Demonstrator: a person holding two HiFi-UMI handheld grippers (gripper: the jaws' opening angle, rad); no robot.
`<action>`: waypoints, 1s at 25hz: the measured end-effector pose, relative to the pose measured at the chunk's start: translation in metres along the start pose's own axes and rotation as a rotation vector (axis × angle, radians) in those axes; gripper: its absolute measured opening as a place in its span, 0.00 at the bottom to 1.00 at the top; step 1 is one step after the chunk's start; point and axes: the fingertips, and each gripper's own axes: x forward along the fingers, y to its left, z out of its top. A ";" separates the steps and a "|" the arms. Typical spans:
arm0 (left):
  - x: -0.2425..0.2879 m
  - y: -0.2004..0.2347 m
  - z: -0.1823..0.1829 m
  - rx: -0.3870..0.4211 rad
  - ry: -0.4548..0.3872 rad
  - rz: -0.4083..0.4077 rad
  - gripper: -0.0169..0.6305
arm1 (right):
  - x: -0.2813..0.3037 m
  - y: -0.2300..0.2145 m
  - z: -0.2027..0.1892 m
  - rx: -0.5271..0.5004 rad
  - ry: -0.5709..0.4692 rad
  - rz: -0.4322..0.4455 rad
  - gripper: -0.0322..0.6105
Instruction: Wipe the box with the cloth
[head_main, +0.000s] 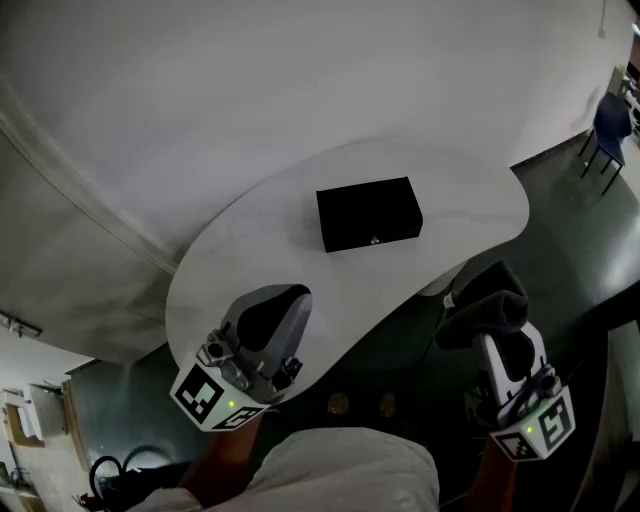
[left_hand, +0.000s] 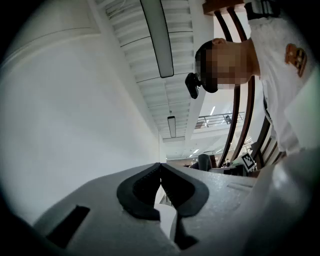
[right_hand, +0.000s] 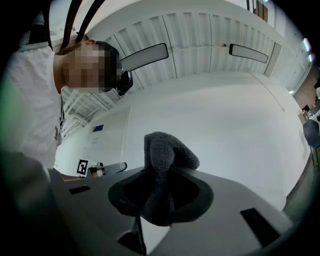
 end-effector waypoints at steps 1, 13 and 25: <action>0.000 0.000 0.000 0.001 0.001 -0.001 0.05 | 0.000 0.000 0.000 0.001 0.000 0.000 0.19; 0.002 -0.001 0.001 0.009 0.007 0.000 0.05 | -0.001 0.000 0.001 0.004 -0.010 0.003 0.19; 0.037 -0.008 0.001 0.063 0.026 0.022 0.05 | -0.023 -0.037 0.012 0.007 -0.037 -0.015 0.19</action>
